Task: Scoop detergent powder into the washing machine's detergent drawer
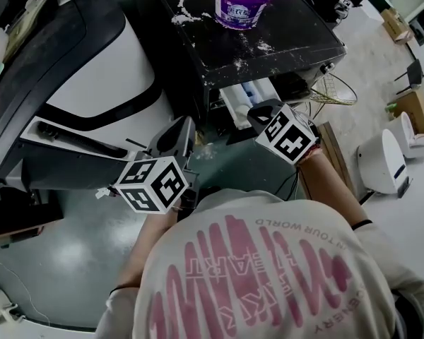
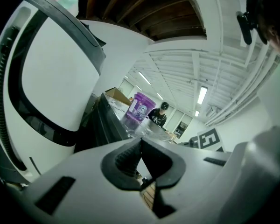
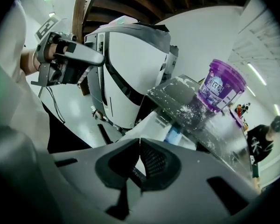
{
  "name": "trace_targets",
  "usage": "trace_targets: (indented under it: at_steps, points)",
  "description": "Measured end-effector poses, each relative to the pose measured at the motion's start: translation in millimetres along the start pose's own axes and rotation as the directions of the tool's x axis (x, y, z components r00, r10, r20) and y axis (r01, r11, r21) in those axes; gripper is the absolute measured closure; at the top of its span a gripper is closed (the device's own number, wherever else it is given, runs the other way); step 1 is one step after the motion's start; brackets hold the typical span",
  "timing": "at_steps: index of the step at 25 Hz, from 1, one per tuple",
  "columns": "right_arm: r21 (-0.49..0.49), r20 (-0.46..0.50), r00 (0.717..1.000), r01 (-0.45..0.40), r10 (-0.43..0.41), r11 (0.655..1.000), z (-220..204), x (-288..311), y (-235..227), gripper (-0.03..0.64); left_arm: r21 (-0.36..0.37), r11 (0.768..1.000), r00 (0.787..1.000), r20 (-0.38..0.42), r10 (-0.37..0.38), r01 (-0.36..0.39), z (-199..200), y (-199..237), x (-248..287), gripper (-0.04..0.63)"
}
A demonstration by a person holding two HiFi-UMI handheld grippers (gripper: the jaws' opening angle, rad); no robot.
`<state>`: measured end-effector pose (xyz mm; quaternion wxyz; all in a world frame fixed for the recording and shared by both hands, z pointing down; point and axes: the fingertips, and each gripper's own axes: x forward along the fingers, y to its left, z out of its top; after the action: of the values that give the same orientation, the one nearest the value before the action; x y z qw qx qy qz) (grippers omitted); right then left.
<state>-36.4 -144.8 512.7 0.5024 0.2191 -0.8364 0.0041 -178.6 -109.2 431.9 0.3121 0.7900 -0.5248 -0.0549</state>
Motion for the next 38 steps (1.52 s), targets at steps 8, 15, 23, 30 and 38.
trace_targets:
  at_steps: [8,15,23,30,38]
  points:
    - [-0.082,0.091,0.994,0.067,-0.059,0.994,0,-14,4,0.612,-0.013,0.999,0.999,0.006,0.045,-0.045,-18,-20,-14,0.594]
    - [-0.174,0.134,0.987,0.114,-0.091,0.978,2,-18,8,0.612,-0.05,0.992,0.993,0.003,0.114,-0.114,-44,-23,-38,0.594]
    - [-0.253,0.149,0.979,0.174,-0.139,0.952,3,-18,10,0.612,-0.058,0.986,0.987,0.027,0.155,-0.154,-47,-23,-56,0.594]
    - [-0.325,0.157,0.973,0.21,-0.167,0.922,3,-18,14,0.612,-0.048,0.986,0.985,0.051,0.163,-0.161,-41,-27,-60,0.594]
    - [-0.41,0.183,0.959,0.275,-0.216,0.87,4,-18,16,0.612,-0.049,0.984,0.983,0.06,0.171,-0.168,-43,-31,-64,0.594]
